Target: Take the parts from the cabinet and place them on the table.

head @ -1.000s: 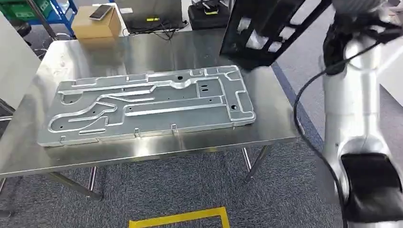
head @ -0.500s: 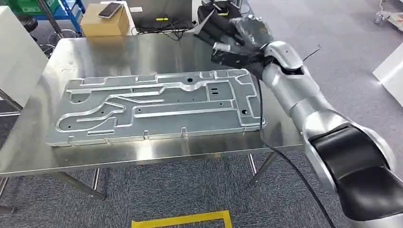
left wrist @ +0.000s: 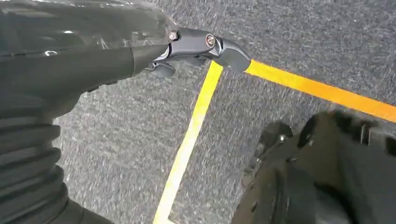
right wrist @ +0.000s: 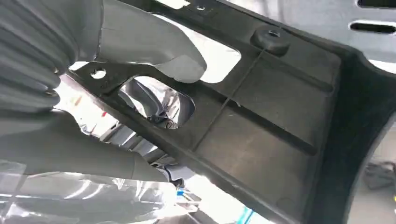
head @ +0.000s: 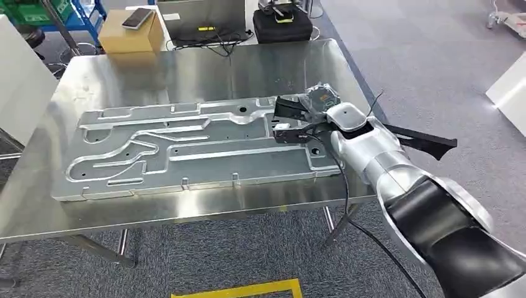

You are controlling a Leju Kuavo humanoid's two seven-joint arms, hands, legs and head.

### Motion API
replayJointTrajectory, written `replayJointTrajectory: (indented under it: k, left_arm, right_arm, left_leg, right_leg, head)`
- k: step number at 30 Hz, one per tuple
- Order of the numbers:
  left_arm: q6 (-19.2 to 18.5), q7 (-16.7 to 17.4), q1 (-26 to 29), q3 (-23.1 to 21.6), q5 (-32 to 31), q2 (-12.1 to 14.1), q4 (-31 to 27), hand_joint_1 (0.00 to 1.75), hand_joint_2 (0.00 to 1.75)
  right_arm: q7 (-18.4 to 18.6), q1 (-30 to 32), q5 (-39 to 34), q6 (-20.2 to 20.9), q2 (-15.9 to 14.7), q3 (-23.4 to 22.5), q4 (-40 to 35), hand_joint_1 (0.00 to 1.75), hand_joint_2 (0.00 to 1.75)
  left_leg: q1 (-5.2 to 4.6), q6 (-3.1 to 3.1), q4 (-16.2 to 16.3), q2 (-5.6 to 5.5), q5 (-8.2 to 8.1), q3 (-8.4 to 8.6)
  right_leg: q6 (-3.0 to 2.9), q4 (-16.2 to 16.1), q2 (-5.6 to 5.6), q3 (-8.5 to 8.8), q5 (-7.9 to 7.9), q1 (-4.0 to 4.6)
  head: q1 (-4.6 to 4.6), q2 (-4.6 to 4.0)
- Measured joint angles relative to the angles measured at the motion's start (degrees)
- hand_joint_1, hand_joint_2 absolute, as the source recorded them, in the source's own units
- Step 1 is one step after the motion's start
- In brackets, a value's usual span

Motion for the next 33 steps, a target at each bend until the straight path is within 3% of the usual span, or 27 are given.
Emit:
replayJointTrajectory:
  k: [1,4,5,6,8,9,10,11,14,15,17,19,20,21,26,27,28,29,31,32,33]
  left_arm:
    - [0.15,-0.02,-0.12,-0.04,0.0,0.02,0.0,0.0,1.75]
    - [0.96,-0.37,-0.32,-0.35,0.02,0.04,0.0,0.0,1.75]
    - [1.46,-0.37,-0.54,-0.41,0.02,0.04,0.0,0.0,1.75]
    - [1.88,-0.37,-0.86,-0.48,0.02,0.09,0.0,0.0,1.75]
    - [2.66,-0.37,-1.4,-0.72,0.02,0.15,0.0,0.0,1.75]
    - [2.99,-0.35,-1.55,-1.0,0.02,0.15,0.0,0.0,0.0]
    - [3.3,-0.35,-1.64,-1.25,0.02,0.15,0.0,0.0,0.0]
    - [3.59,-0.39,-1.75,-1.4,-0.02,0.13,0.0,0.0,0.0]
    - [4.29,-0.35,-2.29,-1.55,0.0,0.09,-0.11,0.0,0.0]
    - [4.44,-0.18,-2.55,-1.79,0.0,-0.11,-0.2,0.0,0.0]
    - [4.79,0.09,-2.9,-2.3,0.02,-0.11,-0.2,0.0,0.0]
    - [4.94,0.13,-3.11,-2.71,-0.02,-0.13,-0.2,0.0,0.0]
    - [4.98,0.13,-3.1,-2.78,0.0,-0.15,-0.24,0.0,0.0]
    - [4.98,0.15,-3.13,-2.82,-0.02,-0.22,-0.28,0.0,0.0]
    - [5.01,0.17,-3.17,-2.82,0.0,-0.24,-0.28,0.0,0.0]
    - [5.07,0.39,-3.17,-2.84,0.02,-0.22,-0.28,0.0,0.0]
    - [5.27,0.68,-3.14,-2.86,0.0,-0.28,-0.31,0.0,0.0]
    - [5.31,0.85,-3.11,-2.86,0.0,-0.35,-0.31,0.0,0.0]
    - [5.31,0.92,-3.09,-2.86,0.0,-0.35,-0.31,0.0,0.0]
    - [5.29,0.92,-3.17,-2.86,0.02,-0.44,-0.31,0.0,0.0]
    - [5.29,0.79,-3.18,-2.86,0.02,-0.46,-0.31,0.0,0.0]
  right_arm:
    - [0.38,0.29,0.8,-0.13,0.22,0.38,0.16,0.0,0.0]
    - [1.41,1.44,2.41,-1.18,0.55,1.18,0.59,0.0,0.0]
    - [1.58,1.66,2.82,-1.66,0.61,1.36,0.74,0.0,0.0]
    - [1.9,1.7,3.22,-2.29,0.96,1.36,0.81,0.0,0.0]
    - [2.84,1.83,4.18,-3.47,1.44,1.58,0.9,0.0,0.0]
    - [3.43,1.87,4.64,-3.74,1.64,1.75,0.98,0.0,0.0]
    - [3.94,1.9,5.06,-4.24,1.9,1.82,1.05,0.0,0.0]
    - [4.58,1.85,5.41,-4.94,2.27,1.86,1.03,0.0,0.0]
    - [5.75,0.63,6.21,-7.39,3.21,1.86,0.92,0.0,0.0]
    - [5.82,0.05,6.43,-8.16,3.54,1.86,0.9,0.0,0.0]
    - [5.54,-0.41,6.67,-9.33,4.68,1.84,0.7,0.0,0.0]
    - [5.27,-0.52,6.74,-9.57,5.29,1.84,0.64,0.0,0.0]
    - [5.1,-0.56,6.74,-9.79,5.79,1.84,0.44,0.0,0.0]
    - [4.97,-0.76,6.72,-10.38,6.08,1.73,0.37,0.0,0.0]
    - [4.72,-0.83,6.69,-10.8,6.34,1.66,0.29,0.0,0.0]
    - [4.01,-0.83,6.28,-11.51,6.73,1.45,0.24,0.0,0.0]
    - [2.23,-0.43,4.53,-12.96,7.32,0.61,0.15,0.0,0.0]
    - [-1.01,0.19,0.87,-14.71,7.67,-1.12,-0.2,0.0,0.0]
    - [-9.14,0.61,-7.96,-17.91,8.17,-5.33,-1.52,0.0,0.0]
    - [-13.41,0.91,-12.28,-19.4,8.37,-7.68,-2.21,0.0,0.0]
    - [-18.6,1.36,-17.37,-21.03,8.42,-10.59,-3.28,0.0,0.0]
  left_leg:
    - [0.02,0.75,0.56,-0.05,-0.12,-0.18]
    - [0.02,2.01,0.18,-0.04,-0.16,0.11]
    - [0.06,2.33,0.05,-0.04,-0.13,0.25]
    - [-0.02,2.77,0.04,-0.03,-0.16,0.18]
    - [-0.26,3.04,0.05,-0.02,-0.22,0.17]
    - [-0.43,3.11,0.09,-0.03,-0.26,0.17]
    - [-0.57,3.15,0.11,-0.09,-0.28,0.25]
    - [-0.7,3.16,0.14,-0.12,-0.3,0.33]
    - [-0.97,3.05,0.14,-0.15,-0.46,0.65]
    - [-1.51,2.82,0.27,-0.11,-0.57,0.42]
    - [-1.25,2.26,0.21,0.04,-0.47,0.4]
    - [-1.33,1.59,-0.16,0.01,-0.33,0.7]
    - [-1.14,1.35,0.43,0.0,-0.88,0.39]
    - [-1.13,1.06,2.53,0.02,-2.5,-0.37]
    - [-0.98,0.92,4.52,0.03,-3.69,-1.17]
    - [-0.8,0.7,8.58,0.04,-5.69,-2.92]
    - [-0.52,0.18,17.28,0.05,-8.81,-7.03]
    - [-0.08,-0.14,13.76,0.08,-5.48,-5.56]
    - [0.26,-0.28,2.55,0.21,-0.16,-0.12]
    - [0.14,-0.07,1.36,0.18,-1.7,0.7]
    - [-0.18,0.66,0.72,-0.1,-1.31,0.65]
  right_leg:
    - [0.27,-0.32,0.02,0.0,0.11,0.01]
    - [1.12,-0.39,0.02,0.37,-0.31,-0.17]
    - [1.3,0.84,-0.02,0.0,-1.23,-0.38]
    - [1.35,3.98,-0.03,-1.51,-3.19,-0.36]
    - [1.46,13.66,-0.02,-6.24,-7.4,-0.35]
    - [1.42,17.16,-0.03,-8.1,-8.3,-0.35]
    - [1.29,18.12,-0.03,-8.92,-7.73,-0.34]
    - [1.01,16.2,-0.02,-8.25,-5.87,-0.25]
    - [-0.72,2.03,-0.03,-2.03,1.53,0.54]
    - [-0.89,0.66,-0.17,-1.43,0.73,0.76]
    - [-0.78,0.39,-0.13,-1.59,0.92,0.97]
    - [-1.33,-0.29,-0.14,-1.29,1.25,0.64]
    - [-1.44,-0.87,-0.43,-0.77,1.6,0.25]
    - [-1.82,-1.0,-0.35,-0.7,1.65,0.22]
    - [-1.96,-1.0,-0.4,-0.71,1.63,0.23]
    - [-2.0,-1.0,-0.37,-0.68,1.61,0.27]
    - [-2.05,-0.91,-0.33,-0.68,1.53,0.31]
    - [-1.74,-0.72,-0.28,-0.54,1.3,0.25]
    - [-1.25,0.04,-0.24,-0.52,0.66,0.06]
    - [-0.88,0.19,-0.18,-0.81,0.43,0.27]
    - [-0.68,0.63,-0.15,-1.1,0.36,0.43]
  head:
    - [0.0,0.0]
    - [0.0,0.0]
    - [0.02,0.0]
    - [0.02,0.0]
    - [0.02,0.0]
    - [0.02,0.0]
    - [0.02,0.0]
    - [0.02,0.0]
    - [0.02,0.0]
    - [0.02,0.0]
    - [0.0,0.0]
    - [0.0,0.0]
    - [0.02,0.0]
    - [-0.02,0.0]
    - [0.0,0.0]
    - [0.0,0.0]
    - [0.0,0.0]
    - [0.0,0.0]
    - [0.0,0.0]
    - [0.0,0.0]
    - [0.02,0.0]
